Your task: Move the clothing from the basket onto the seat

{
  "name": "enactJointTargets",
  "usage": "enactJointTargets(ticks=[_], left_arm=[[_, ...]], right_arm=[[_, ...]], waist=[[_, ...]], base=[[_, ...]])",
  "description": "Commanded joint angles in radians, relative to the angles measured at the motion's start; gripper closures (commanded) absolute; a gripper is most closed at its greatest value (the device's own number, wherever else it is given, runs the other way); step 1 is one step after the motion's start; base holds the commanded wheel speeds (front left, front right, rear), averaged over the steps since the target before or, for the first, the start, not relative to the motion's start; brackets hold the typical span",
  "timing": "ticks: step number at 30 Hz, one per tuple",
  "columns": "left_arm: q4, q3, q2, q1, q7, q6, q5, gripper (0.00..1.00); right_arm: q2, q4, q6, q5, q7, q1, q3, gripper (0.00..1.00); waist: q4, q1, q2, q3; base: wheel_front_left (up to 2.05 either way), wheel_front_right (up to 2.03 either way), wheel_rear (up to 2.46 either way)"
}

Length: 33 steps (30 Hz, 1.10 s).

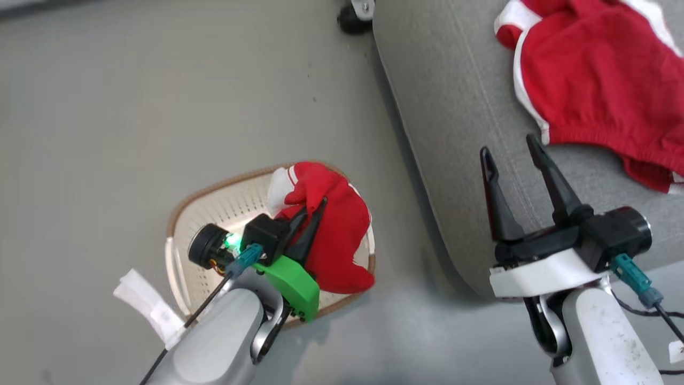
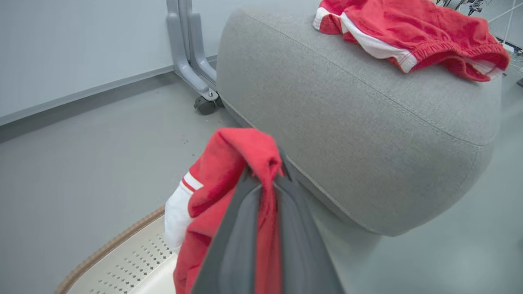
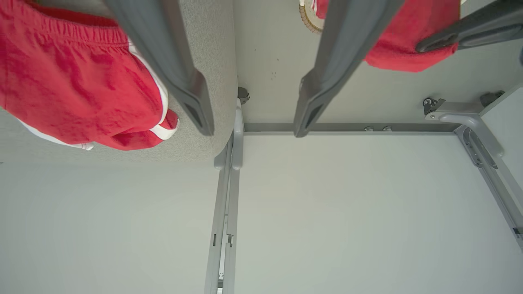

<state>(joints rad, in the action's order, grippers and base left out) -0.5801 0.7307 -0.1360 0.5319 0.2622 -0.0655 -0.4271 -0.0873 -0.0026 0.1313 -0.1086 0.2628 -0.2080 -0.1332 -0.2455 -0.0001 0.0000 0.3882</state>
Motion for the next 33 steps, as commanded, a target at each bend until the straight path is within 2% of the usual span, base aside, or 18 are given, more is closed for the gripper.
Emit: enactJointTargets(ticks=[1,11,18,25,33], left_arm=[[0.038,-0.038,0.008,-0.045,0.004,-0.004,0.019,1.00],[0.223,-0.241,0.034,-0.206,0.004,-0.030,0.142,1.00],[0.271,-0.317,0.052,-0.225,0.004,-0.029,0.204,1.00],[0.285,-0.334,0.072,-0.216,0.004,-0.034,0.232,1.00],[0.288,-0.294,0.082,-0.195,0.004,-0.046,0.222,1.00]], right_arm=[[-0.008,0.009,-0.001,0.004,0.003,0.030,-0.002,0.00],[-0.004,0.061,-0.001,-0.008,0.003,0.119,-0.034,0.00],[0.008,0.071,-0.001,-0.014,0.003,0.145,-0.037,0.00],[0.011,0.078,-0.001,-0.037,0.003,0.156,-0.054,0.00],[-0.002,0.083,-0.001,-0.052,0.003,0.123,-0.152,0.00]], waist=[[0.057,0.0001,0.0000,-0.186],[0.036,0.0001,0.0000,-0.336],[0.028,0.0001,0.0000,-0.360],[0.034,0.0001,0.0000,-0.363],[0.049,0.0001,0.0000,-0.357]], base=[[0.00,0.00,0.00],[0.00,0.00,0.00],[0.00,0.00,0.00],[0.00,0.00,0.00],[0.00,0.00,0.00]])
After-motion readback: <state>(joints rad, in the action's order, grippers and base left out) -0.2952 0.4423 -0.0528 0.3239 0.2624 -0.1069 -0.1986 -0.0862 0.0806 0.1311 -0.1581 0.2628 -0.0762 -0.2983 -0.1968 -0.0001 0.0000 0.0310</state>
